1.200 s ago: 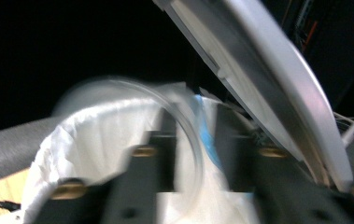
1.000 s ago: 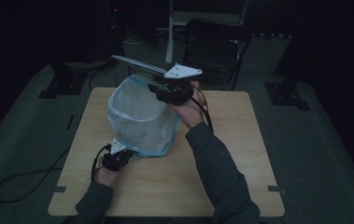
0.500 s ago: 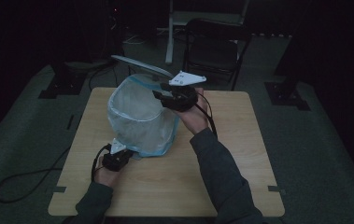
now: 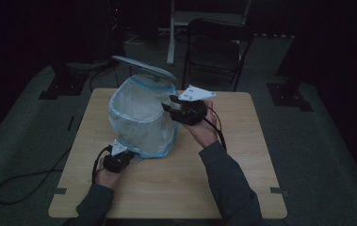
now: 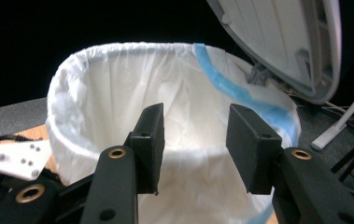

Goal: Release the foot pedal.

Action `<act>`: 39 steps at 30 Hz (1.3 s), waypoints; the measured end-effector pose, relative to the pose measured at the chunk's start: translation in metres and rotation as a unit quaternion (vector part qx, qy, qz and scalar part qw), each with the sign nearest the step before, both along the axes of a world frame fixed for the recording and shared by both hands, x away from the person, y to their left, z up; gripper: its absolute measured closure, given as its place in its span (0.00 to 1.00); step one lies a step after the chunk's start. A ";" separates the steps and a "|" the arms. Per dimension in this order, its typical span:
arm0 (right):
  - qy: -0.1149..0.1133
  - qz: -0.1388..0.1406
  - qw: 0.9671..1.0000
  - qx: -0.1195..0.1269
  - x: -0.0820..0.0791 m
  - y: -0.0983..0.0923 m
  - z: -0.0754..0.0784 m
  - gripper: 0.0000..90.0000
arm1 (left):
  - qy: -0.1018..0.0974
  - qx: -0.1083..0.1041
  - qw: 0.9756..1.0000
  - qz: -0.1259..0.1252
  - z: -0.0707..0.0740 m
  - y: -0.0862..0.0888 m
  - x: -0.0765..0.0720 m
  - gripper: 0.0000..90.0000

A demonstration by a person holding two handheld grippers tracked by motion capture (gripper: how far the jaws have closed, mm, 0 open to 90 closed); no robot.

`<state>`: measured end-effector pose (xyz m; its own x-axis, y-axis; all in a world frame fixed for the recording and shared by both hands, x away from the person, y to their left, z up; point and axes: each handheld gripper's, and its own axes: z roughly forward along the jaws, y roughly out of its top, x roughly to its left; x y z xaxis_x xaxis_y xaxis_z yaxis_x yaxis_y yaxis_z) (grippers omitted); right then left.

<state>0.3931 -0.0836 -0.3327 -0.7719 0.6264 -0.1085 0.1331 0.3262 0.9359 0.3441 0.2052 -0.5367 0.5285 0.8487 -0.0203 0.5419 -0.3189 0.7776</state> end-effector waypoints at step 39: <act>0.069 -0.075 0.994 -0.035 -0.037 -0.077 -0.096 0.59 | 0.013 -0.010 1.000 0.009 0.003 0.002 0.001 0.97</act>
